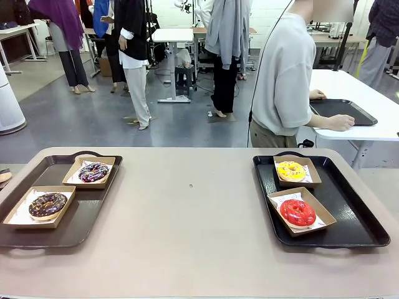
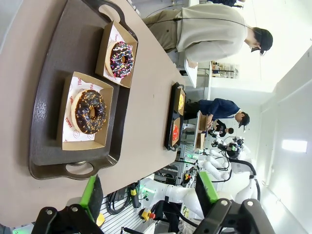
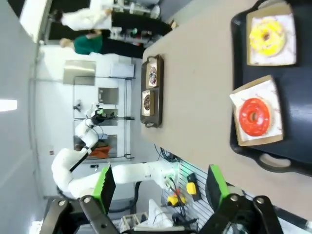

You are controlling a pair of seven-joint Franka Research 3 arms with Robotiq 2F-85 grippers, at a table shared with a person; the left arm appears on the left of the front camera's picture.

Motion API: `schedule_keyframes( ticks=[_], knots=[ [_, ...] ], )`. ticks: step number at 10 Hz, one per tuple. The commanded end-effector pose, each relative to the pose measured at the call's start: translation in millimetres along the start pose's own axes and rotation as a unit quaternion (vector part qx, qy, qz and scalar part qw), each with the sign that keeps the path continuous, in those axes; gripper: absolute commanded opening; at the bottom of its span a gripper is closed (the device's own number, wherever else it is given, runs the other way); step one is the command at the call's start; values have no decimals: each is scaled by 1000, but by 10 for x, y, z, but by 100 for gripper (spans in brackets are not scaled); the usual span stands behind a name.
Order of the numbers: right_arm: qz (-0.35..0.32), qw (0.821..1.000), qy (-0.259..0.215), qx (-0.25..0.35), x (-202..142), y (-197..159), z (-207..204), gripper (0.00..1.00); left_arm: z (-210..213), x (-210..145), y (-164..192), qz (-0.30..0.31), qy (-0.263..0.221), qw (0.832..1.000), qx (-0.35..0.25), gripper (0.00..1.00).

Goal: Individually package the donuts and arrange them on the tray.
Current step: Place the picked Paper togo box on the Handle tray.

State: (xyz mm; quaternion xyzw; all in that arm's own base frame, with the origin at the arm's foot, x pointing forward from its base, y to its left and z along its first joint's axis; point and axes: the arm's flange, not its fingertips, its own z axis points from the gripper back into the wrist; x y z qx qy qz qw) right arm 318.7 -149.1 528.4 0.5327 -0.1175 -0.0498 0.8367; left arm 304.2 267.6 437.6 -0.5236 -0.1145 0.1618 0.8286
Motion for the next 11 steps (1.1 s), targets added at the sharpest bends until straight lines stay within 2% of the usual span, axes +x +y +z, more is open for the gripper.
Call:
schedule_keyframes(
  ticks=[1, 5, 11],
  knots=[
    [9, 999, 16, 30, 82, -415, 248, 98, 15, -13, -24, 2, -3, 1000, -3, 100],
    [-7, 998, -15, 55, 39, -1003, 527, 98, 15, -13, -24, 2, -3, 1000, -3, 100],
    [-22, 996, -43, 75, -36, -1418, 717, 98, 15, -13, -24, 2, -3, 1000, -3, 100]
  ],
)
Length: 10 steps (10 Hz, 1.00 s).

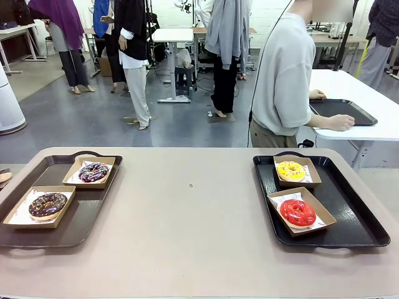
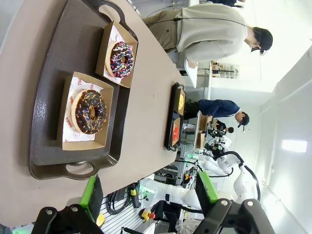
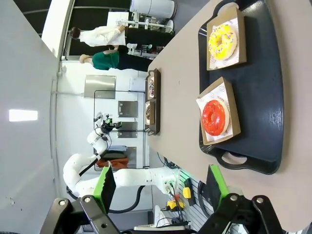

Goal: Individually package the donuts and arrange them on the tray.
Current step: Place the picked Paper togo box on the Handle tray.

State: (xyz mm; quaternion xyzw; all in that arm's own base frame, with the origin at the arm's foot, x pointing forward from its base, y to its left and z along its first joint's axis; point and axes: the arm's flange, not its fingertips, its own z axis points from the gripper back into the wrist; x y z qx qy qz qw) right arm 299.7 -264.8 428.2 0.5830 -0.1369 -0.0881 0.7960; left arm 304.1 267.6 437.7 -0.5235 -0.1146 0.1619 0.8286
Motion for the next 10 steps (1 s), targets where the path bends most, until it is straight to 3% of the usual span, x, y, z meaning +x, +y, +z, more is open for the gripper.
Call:
schedule_keyframes(
  ticks=[1, 10],
  knots=[
    [9, 1000, -2, 16, 50, -18, 50, 98, 14, -13, -23, 2, -2, 1000, -3, 100],
    [0, 1000, 0, 0, 0, 0, 0, 98, 14, -13, -23, 2, -2, 1000, -3, 100]
  ],
)
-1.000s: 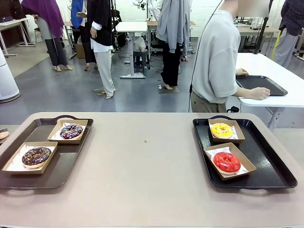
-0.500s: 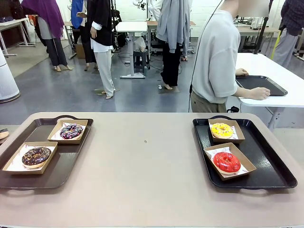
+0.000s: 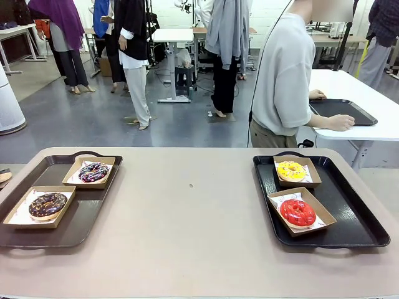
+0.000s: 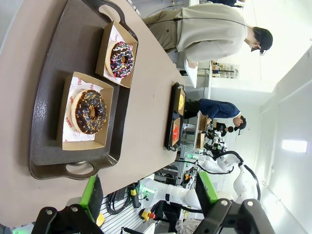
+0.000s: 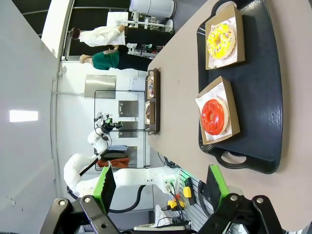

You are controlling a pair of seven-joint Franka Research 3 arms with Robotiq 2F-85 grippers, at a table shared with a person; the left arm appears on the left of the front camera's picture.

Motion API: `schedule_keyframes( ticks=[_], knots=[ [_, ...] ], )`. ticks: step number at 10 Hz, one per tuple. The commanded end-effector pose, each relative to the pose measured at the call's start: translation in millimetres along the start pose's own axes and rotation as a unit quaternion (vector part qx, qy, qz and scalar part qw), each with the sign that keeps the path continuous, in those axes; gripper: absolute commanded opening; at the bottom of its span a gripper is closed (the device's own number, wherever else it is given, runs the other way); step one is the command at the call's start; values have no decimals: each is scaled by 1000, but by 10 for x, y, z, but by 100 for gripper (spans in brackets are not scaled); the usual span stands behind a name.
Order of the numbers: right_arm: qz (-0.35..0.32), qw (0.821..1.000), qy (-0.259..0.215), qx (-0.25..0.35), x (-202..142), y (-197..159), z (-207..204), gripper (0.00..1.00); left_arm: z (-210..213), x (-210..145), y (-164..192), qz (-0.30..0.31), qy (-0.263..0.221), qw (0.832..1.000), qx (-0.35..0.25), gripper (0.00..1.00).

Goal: Individually package the donuts and arrange them on the tray.
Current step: Place the picked Paper togo box on the Handle tray.

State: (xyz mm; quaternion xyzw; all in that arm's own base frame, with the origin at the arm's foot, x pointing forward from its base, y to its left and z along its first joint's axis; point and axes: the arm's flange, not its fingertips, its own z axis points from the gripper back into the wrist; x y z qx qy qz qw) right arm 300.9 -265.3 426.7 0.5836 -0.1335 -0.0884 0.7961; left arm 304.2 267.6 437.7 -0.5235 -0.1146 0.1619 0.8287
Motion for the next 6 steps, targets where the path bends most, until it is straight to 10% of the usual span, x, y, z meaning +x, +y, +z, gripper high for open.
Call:
schedule_keyframes(
  ticks=[1, 6],
  knots=[
    [2, 1000, -3, 0, -11, 16, 3, 98, 14, -13, -23, 2, -3, 1000, -3, 100],
    [2, 1000, -3, 0, -11, 16, 3, 98, 14, -13, -23, 2, -3, 1000, -3, 100]
  ],
)
